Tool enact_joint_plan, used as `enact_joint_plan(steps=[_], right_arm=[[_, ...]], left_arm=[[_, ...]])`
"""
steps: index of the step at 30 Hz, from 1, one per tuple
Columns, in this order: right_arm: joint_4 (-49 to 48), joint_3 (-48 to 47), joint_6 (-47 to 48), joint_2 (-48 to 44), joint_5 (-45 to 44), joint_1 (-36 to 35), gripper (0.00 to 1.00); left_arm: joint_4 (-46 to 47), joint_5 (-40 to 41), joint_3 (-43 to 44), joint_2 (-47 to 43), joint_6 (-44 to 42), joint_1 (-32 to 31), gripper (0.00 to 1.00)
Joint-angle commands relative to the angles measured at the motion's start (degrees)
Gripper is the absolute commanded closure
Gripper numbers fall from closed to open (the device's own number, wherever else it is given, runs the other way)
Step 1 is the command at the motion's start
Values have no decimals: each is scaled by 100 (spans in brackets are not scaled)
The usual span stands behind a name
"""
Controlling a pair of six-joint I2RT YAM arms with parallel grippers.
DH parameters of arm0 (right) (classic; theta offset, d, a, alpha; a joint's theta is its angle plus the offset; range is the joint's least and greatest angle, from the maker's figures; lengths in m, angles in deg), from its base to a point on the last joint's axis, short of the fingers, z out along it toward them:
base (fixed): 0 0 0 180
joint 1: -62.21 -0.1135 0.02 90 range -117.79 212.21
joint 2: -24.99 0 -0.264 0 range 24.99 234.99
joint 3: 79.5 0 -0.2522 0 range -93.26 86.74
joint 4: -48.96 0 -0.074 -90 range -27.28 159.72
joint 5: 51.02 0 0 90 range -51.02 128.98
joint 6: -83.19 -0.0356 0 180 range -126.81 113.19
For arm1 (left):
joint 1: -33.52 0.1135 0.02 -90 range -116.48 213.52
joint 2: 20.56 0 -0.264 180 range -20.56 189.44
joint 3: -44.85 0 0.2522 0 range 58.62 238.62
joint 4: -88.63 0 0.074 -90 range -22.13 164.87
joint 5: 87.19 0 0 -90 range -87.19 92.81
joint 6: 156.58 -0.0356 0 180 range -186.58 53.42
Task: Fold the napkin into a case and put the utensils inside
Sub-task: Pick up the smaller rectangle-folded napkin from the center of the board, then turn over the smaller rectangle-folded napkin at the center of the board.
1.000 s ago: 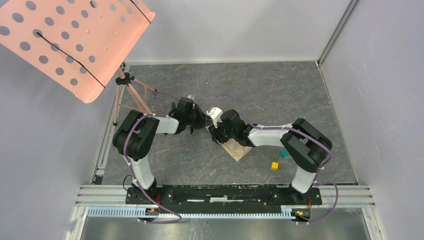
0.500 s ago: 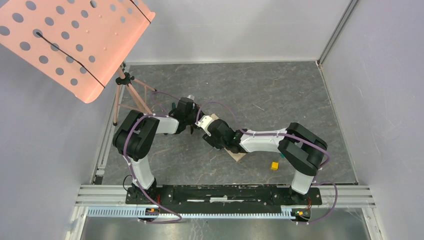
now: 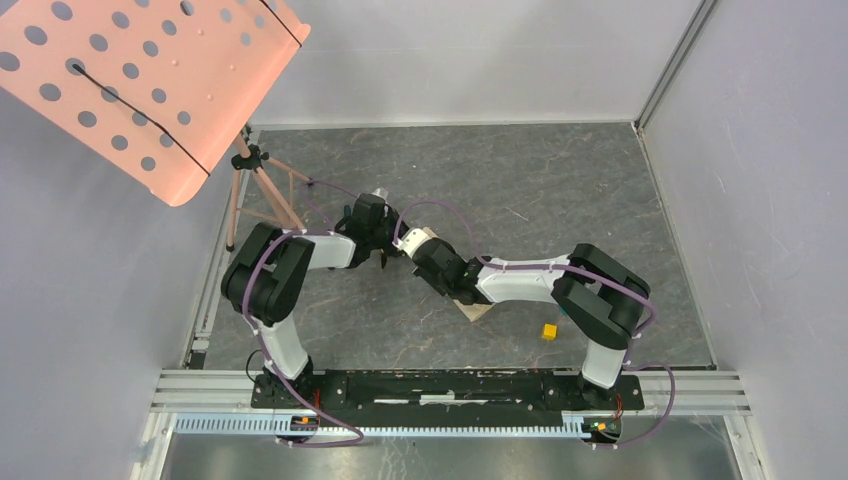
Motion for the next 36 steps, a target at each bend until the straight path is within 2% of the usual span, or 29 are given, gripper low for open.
enact_joint_plan(steps=[1, 5, 10, 13, 15, 19, 23, 25, 31, 34, 36], right_arm=[[74, 5, -327, -11, 81, 7, 99], [3, 101, -783, -340, 540, 43, 99], [-1048, 720, -2063, -1003, 2679, 347, 99], [-1917, 1049, -2874, -1200, 3843, 525, 100], [-2876, 1413, -3687, -1187, 4621, 717, 100], [-5133, 2126, -5184, -808, 5748, 1200, 100], [-7470, 2703, -6771, -202, 6264, 1641, 99], [-8244, 2881, -7323, 137, 6403, 1876, 100], [-9628, 3037, -8135, 1183, 6969, 2589, 97], [-9511, 3036, -7937, 1340, 7323, 3012, 90], [-9100, 3036, -7534, 1286, 7596, 3354, 83]], left_arm=[[-771, 162, 139, -939, -667, 121, 75], [-2312, 861, 614, -2229, -1277, 119, 56], [-3522, 1465, 859, -3622, -1569, 119, 50], [-3879, 1426, 826, -4283, -1594, 116, 47], [-4125, 1331, 857, -4526, -1652, 116, 45], [-4394, 936, 885, -4767, -1691, 123, 45], [-4462, 675, 807, -4765, -1627, 113, 45], [-4504, 621, 825, -4698, -1627, 113, 45], [-4463, 417, 920, -4375, -1656, 105, 45], [-4329, 126, 923, -4085, -1660, 92, 45], [-4183, -120, 906, -3839, -1633, 62, 45]])
